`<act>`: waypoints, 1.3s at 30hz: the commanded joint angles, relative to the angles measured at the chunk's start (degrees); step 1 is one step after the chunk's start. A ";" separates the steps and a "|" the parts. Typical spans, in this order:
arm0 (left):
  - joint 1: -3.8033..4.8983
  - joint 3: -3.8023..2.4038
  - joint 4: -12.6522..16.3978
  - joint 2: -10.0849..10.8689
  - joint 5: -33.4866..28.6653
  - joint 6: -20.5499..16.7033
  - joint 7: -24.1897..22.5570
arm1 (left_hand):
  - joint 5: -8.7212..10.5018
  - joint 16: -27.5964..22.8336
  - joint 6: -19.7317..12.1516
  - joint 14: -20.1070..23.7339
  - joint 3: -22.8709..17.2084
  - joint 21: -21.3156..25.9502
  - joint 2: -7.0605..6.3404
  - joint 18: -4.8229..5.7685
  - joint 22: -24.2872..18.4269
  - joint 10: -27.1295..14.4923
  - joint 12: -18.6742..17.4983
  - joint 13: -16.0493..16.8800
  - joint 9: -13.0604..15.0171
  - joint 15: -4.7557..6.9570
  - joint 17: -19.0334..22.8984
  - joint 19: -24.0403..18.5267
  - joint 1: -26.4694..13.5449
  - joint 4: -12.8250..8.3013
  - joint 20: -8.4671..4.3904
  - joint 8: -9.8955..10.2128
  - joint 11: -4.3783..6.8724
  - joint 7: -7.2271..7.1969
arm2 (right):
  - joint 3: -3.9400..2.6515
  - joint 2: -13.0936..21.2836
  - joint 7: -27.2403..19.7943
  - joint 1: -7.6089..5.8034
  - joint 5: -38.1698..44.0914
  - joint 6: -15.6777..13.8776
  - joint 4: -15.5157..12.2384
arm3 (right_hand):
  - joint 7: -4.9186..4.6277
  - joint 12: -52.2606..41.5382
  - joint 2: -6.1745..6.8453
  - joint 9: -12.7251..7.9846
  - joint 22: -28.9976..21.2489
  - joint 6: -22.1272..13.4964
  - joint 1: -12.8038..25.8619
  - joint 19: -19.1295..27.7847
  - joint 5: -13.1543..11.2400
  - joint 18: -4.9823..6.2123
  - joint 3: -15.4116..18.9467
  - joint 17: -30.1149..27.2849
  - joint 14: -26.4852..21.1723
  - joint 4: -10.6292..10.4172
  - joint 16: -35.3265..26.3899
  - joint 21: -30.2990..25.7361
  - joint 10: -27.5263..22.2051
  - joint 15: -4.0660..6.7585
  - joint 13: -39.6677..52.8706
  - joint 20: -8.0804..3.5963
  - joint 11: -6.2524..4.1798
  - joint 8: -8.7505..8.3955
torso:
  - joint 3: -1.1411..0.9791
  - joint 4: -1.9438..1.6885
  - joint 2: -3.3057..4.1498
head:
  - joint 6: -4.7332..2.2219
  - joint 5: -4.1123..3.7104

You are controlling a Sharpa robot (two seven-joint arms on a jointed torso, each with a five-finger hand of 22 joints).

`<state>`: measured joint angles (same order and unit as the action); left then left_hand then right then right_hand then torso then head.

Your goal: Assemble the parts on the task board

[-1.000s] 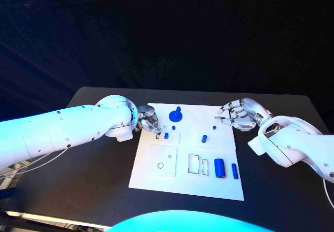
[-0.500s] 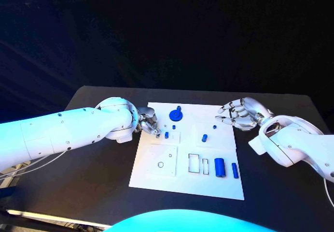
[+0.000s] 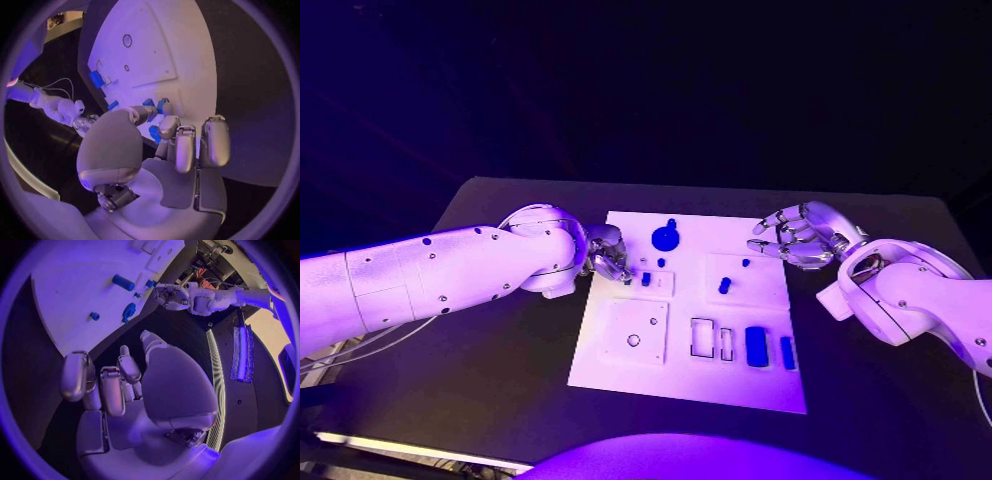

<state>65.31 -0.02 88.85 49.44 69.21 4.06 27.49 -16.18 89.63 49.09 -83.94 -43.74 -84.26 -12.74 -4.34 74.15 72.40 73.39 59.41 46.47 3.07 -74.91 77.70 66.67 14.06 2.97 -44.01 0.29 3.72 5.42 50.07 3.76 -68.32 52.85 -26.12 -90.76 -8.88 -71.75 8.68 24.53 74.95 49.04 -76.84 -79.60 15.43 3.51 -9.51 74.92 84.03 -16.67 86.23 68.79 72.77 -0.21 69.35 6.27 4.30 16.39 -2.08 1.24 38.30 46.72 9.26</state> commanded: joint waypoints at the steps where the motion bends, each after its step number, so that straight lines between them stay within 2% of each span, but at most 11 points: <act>1: -0.08 -0.02 0.05 -0.02 0.62 -0.08 0.09 | -0.19 0.35 0.30 -6.05 -12.26 -0.22 0.17 0.69 0.07 0.44 0.30 0.05 0.03 0.46 -15.05 0.44 -0.47 -12.14 0.11 -0.12 0.13 0.03 | 0.00 0.03 -0.43 0.05 0.43 0.10 -0.11 | -0.01 0.05 -0.22 0.08 2.61 -0.41 0.39 0.13 -0.26 1.11 -0.13 7.42 3.98 0.08 -0.25 -0.04 0.00 0.23 0.06 -0.23 -0.15 0.20 | -0.03 0.03 0.03 | 0.05 0.02; 6: -0.10 -0.02 -0.02 -0.01 0.63 -0.27 0.12 | -0.19 0.35 0.30 -6.05 -12.26 -0.22 0.17 0.69 0.07 0.44 0.30 0.05 0.03 0.46 -15.05 0.44 -0.47 -12.14 0.11 -0.12 0.13 0.03 | 0.00 0.07 -0.43 0.05 0.43 0.09 -0.13 | -0.01 0.05 -0.22 0.08 2.61 -0.41 0.39 0.13 -0.26 1.11 -0.13 7.42 3.98 0.08 -0.25 -0.04 0.00 0.23 0.06 -0.23 -0.15 0.20 | -0.04 -0.04 0.04 | 0.08 0.01; 28: -0.25 -0.02 -0.05 -0.02 0.86 -1.88 0.02 | -0.14 0.37 0.41 -6.06 -12.51 -0.24 0.19 0.71 0.13 0.59 0.32 0.14 0.01 0.51 -15.09 0.50 -0.59 -12.31 0.06 -0.06 0.18 0.00 | 0.00 0.14 -0.44 0.07 0.43 0.13 -0.16 | 0.01 0.01 -0.19 0.05 2.65 -0.46 0.40 0.07 -0.27 1.10 -0.21 7.42 3.99 0.08 -0.26 -0.04 0.07 0.25 0.07 -0.26 -0.17 0.38 | -0.05 0.04 0.00 | 0.10 0.07; 39: -0.49 -0.02 0.09 0.03 0.43 -0.45 0.05 | -0.12 0.37 0.45 -6.06 -12.60 -0.25 0.18 0.71 0.16 0.60 0.29 0.11 0.01 0.53 -15.09 0.53 -0.64 -12.38 0.04 -0.04 0.19 -0.01 | 0.00 0.18 -0.42 0.08 0.43 0.19 -0.17 | 0.01 -0.02 -0.19 0.05 2.70 -0.46 0.41 0.01 -0.27 1.08 -0.22 7.40 3.98 0.08 -0.28 0.05 0.10 0.26 0.10 -0.26 -0.18 0.42 | -0.04 0.01 -0.02 | 0.20 0.03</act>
<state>64.89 -0.03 88.76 49.50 69.72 2.77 27.58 -16.16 89.62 49.48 -83.94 -46.81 -84.26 -13.23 -4.35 74.23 72.63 73.38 59.50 46.44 3.06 -74.91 77.70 66.16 10.99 2.97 -43.88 0.48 3.89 5.43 50.23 3.75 -68.28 52.85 -26.12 -90.82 -8.88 -71.75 8.68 24.52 74.93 49.04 -76.84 -79.60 15.43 3.52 -9.51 74.90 84.03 -16.67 86.23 68.79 72.77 -0.20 69.40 6.27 4.30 16.63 -2.12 1.28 38.30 46.83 9.30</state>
